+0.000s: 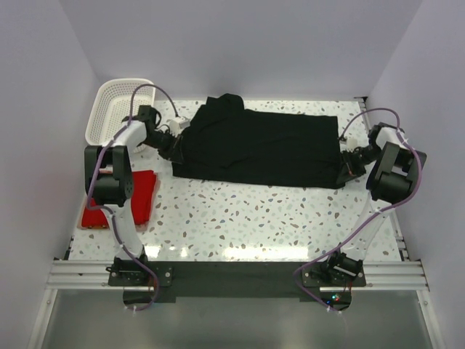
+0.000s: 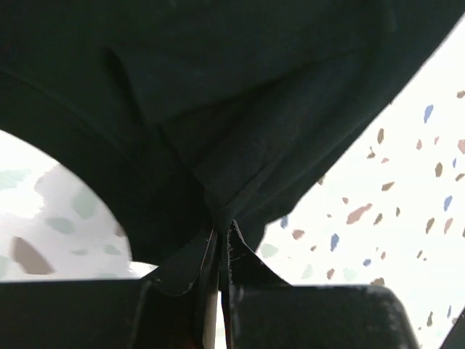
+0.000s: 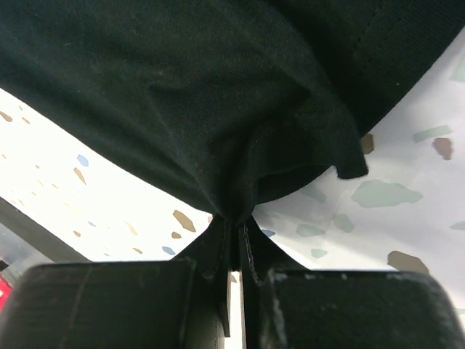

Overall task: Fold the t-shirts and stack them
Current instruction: Fold the tshirt

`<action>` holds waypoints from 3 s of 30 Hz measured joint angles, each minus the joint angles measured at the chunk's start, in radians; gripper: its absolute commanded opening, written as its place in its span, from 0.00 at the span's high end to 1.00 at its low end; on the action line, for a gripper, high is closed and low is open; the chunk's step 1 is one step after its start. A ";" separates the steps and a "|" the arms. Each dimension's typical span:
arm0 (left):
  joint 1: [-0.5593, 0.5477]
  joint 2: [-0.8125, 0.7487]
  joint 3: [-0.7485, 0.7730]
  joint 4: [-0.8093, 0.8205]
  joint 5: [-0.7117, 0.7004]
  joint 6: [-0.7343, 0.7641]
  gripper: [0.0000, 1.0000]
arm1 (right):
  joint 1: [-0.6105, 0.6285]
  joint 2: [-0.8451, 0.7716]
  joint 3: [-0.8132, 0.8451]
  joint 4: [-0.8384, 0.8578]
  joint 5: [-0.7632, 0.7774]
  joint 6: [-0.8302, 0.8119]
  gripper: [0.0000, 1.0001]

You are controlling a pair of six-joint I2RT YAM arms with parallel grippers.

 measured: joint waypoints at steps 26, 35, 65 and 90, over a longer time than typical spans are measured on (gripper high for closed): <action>-0.001 -0.028 -0.159 0.062 -0.069 -0.015 0.95 | 0.001 0.001 -0.005 0.028 0.076 -0.010 1.00; -0.001 -0.073 -0.214 0.015 -0.074 0.032 1.00 | 0.001 -0.026 -0.047 0.025 0.093 -0.041 1.00; -0.075 -0.087 0.165 -0.115 -0.126 0.199 0.55 | 0.008 -0.118 0.164 -0.140 0.101 -0.180 0.53; -0.208 0.091 0.242 -0.099 -0.224 0.244 0.53 | 0.218 -0.021 0.105 0.029 0.370 -0.323 0.58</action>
